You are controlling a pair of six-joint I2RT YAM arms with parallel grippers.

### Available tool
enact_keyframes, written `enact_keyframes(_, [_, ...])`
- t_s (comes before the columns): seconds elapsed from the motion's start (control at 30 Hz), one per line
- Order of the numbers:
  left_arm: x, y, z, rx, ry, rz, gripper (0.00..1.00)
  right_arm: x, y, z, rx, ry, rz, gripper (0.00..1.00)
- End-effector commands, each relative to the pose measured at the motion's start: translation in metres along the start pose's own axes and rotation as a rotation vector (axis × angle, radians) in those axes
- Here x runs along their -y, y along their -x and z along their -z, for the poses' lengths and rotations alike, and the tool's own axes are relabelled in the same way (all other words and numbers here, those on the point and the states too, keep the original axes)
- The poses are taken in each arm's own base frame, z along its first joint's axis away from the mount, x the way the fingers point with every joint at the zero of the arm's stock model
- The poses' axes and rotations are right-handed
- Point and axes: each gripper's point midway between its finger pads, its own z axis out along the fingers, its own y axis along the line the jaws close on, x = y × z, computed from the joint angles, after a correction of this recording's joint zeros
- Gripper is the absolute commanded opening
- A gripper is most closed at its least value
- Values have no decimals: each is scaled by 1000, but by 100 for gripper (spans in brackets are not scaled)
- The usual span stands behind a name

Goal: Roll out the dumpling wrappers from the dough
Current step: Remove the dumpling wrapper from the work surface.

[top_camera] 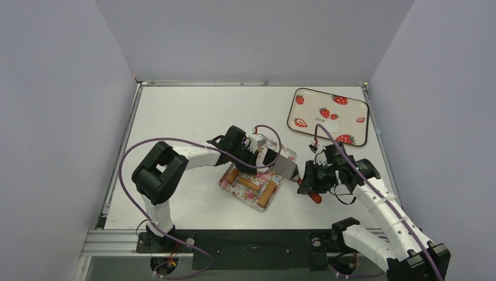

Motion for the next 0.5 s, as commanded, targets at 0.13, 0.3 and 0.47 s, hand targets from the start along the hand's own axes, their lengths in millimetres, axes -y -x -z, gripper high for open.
enact_keyframes(0.13, [6, 11, 8, 26, -9, -14, 0, -20, 14, -6, 23, 91, 65, 0])
enact_keyframes(0.3, [5, 10, 11, 21, -11, 5, 0, -16, 8, -9, -16, 44, 96, 0])
enact_keyframes(0.47, [5, 7, 12, 15, -20, 24, 0, -9, 1, -10, -51, -15, 115, 0])
